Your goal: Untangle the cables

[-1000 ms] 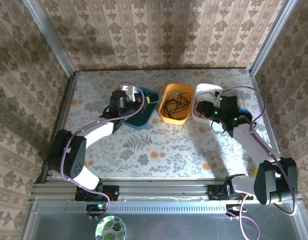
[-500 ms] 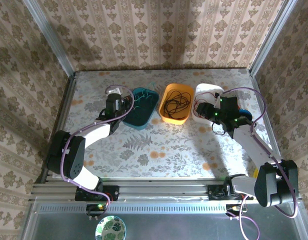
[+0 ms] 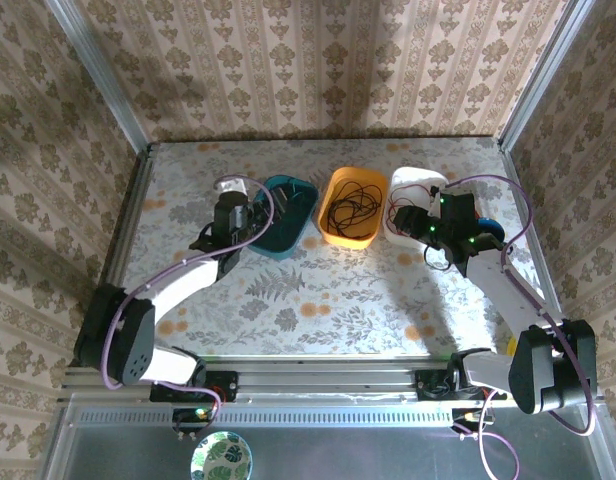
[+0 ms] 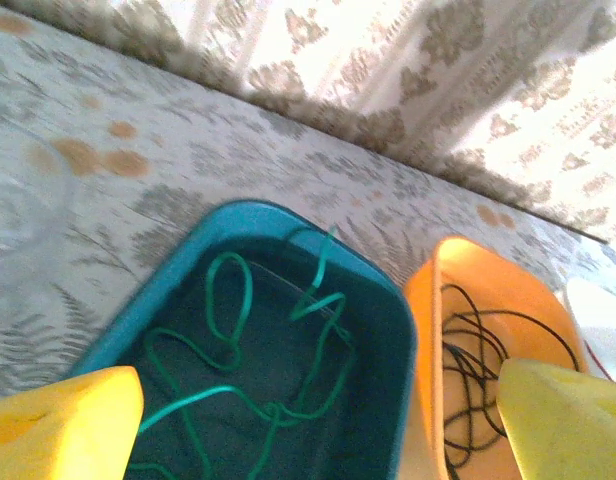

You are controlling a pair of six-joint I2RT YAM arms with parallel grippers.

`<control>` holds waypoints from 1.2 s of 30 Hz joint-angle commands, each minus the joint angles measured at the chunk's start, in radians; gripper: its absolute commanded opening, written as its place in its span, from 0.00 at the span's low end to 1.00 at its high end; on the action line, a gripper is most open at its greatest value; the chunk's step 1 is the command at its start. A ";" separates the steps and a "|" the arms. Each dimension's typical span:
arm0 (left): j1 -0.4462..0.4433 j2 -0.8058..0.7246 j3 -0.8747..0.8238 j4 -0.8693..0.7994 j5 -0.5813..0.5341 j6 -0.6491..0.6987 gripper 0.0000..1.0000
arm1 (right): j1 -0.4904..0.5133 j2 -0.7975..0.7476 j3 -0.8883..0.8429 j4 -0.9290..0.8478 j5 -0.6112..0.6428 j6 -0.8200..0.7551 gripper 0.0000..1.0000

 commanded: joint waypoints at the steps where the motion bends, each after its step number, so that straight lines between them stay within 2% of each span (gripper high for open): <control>1: 0.004 -0.064 -0.022 -0.076 -0.168 0.091 0.93 | -0.001 -0.024 -0.011 -0.056 0.090 -0.022 0.52; 7: 0.020 -0.166 -0.039 -0.200 -0.309 0.225 1.00 | -0.015 -0.037 -0.007 -0.088 0.237 -0.078 0.55; 10: 0.033 -0.221 -0.051 -0.266 -0.421 0.315 1.00 | -0.016 -0.044 -0.013 -0.072 0.390 -0.106 0.57; 12: 0.077 -0.259 -0.070 -0.309 -0.495 0.351 1.00 | -0.014 -0.052 -0.059 0.010 0.517 -0.140 0.58; 15: 0.151 -0.309 -0.115 -0.372 -0.614 0.389 1.00 | -0.005 -0.059 -0.200 0.264 0.712 -0.214 0.59; 16: 0.174 -0.321 -0.146 -0.356 -0.642 0.431 1.00 | 0.000 -0.044 -0.254 0.392 0.774 -0.267 0.82; 17: 0.188 -0.329 -0.192 -0.310 -0.677 0.496 1.00 | -0.006 -0.028 -0.252 0.406 0.808 -0.275 0.90; 19: 0.220 -0.335 -0.267 -0.232 -0.666 0.589 1.00 | -0.006 0.040 -0.237 0.469 0.834 -0.374 0.90; 22: 0.290 -0.319 -0.318 -0.231 -0.612 0.513 1.00 | 0.000 0.157 -0.218 0.525 0.906 -0.411 0.90; 24: 0.330 -0.294 -0.373 -0.151 -0.527 0.466 1.00 | 0.002 0.226 -0.260 0.672 0.919 -0.458 0.91; 25: 0.340 -0.277 -0.413 -0.065 -0.495 0.461 1.00 | 0.006 0.229 -0.257 0.692 0.895 -0.472 0.92; 26: 0.345 -0.267 -0.421 -0.029 -0.470 0.479 1.00 | 0.000 0.244 -0.288 0.786 0.840 -0.478 0.92; 27: 0.346 -0.256 -0.421 0.003 -0.451 0.484 1.00 | -0.007 0.273 -0.331 0.907 0.773 -0.519 1.00; 29: 0.351 -0.230 -0.437 0.099 -0.426 0.505 1.00 | -0.010 0.271 -0.328 0.884 0.633 -0.557 1.00; 31: 0.372 -0.184 -0.432 0.172 -0.400 0.515 1.00 | -0.041 0.267 -0.338 0.887 0.555 -0.541 1.00; 33: 0.396 -0.140 -0.418 0.216 -0.365 0.522 1.00 | -0.079 0.277 -0.374 0.953 0.415 -0.550 1.00; 34: 0.407 -0.116 -0.411 0.243 -0.341 0.528 1.00 | -0.086 0.328 -0.410 1.095 0.373 -0.569 1.00; 35: 0.414 -0.094 -0.403 0.270 -0.316 0.537 1.00 | -0.085 0.325 -0.411 1.077 0.377 -0.568 1.00; 36: 0.420 -0.068 -0.394 0.298 -0.291 0.548 1.00 | -0.088 0.294 -0.390 0.981 0.371 -0.560 1.00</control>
